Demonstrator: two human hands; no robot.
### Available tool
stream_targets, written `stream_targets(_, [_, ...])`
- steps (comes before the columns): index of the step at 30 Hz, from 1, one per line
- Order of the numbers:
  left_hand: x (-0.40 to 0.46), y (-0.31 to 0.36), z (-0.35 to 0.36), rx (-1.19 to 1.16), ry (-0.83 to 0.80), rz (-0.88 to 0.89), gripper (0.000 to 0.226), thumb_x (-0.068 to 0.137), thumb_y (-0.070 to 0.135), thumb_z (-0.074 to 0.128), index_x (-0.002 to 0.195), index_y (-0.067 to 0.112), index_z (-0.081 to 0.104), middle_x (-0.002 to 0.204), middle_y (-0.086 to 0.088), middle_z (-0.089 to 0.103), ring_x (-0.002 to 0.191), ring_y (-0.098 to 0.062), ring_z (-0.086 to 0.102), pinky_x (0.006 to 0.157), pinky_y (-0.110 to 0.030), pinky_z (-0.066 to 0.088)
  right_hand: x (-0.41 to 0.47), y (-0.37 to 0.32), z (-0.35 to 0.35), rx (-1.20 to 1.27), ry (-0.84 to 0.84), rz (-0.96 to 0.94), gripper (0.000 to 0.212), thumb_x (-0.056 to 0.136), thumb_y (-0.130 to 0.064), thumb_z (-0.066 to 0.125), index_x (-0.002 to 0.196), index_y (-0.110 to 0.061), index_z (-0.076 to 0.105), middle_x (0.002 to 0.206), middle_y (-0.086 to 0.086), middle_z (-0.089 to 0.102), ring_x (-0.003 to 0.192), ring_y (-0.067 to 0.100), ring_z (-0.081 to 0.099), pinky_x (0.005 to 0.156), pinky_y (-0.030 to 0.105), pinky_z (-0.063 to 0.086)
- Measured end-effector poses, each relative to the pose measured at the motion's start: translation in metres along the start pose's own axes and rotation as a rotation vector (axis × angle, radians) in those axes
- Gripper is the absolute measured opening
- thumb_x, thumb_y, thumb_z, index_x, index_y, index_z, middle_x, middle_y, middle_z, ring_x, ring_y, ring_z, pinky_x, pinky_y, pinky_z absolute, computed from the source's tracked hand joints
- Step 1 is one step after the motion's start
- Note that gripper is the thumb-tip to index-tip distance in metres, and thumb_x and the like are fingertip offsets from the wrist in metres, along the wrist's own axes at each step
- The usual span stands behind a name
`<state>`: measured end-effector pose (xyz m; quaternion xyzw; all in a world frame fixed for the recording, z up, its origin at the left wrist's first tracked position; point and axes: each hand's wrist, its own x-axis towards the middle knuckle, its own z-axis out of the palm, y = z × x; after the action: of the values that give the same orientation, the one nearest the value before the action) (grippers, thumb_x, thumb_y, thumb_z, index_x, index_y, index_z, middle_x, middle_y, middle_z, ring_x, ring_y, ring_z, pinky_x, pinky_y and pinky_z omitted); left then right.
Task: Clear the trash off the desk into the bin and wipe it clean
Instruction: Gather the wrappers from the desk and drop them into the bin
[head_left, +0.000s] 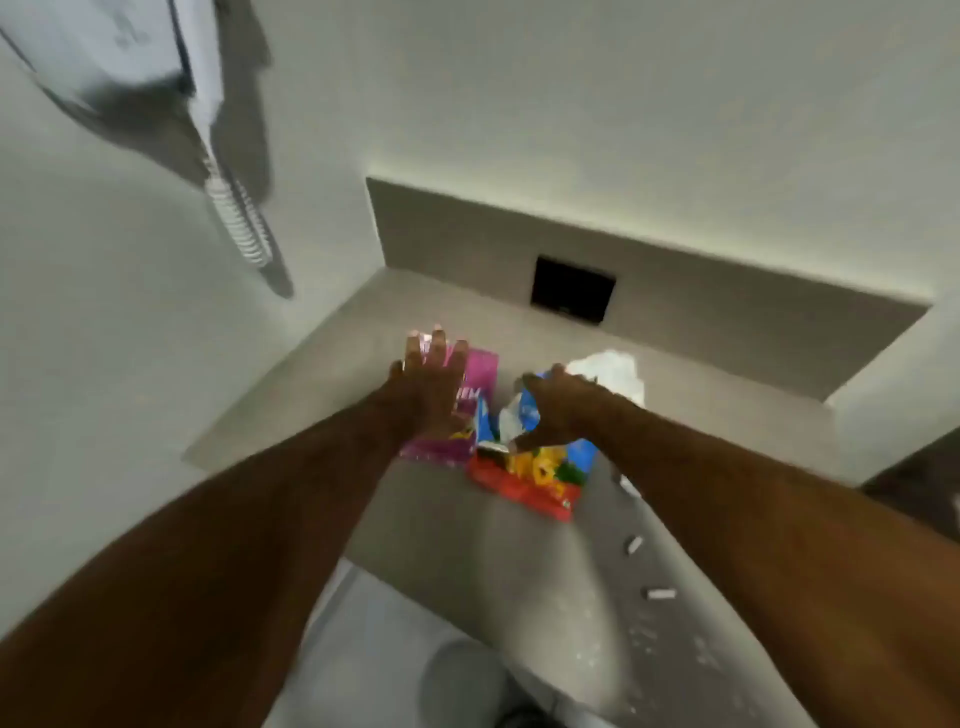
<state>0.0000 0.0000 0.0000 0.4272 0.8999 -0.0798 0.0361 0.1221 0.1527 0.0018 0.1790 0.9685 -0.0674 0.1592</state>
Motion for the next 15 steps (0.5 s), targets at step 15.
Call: stream_targets(15, [-0.026, -0.003, 0.046, -0.246, 0.089, 0.237, 0.054, 0.079, 0.043, 0.063, 0.113, 0.002, 0.07, 0.116, -0.024, 0.07, 0.109, -0.039, 0.067, 0.092, -0.044, 0.054, -0.063, -0.064, 0.073, 0.609, 0.535, 0.059, 0.046, 0.077, -0.013, 0.072, 0.121, -0.016, 0.062, 0.112, 0.014, 0.063, 0.1, 0.034, 0.063, 0.087, 0.034, 0.048])
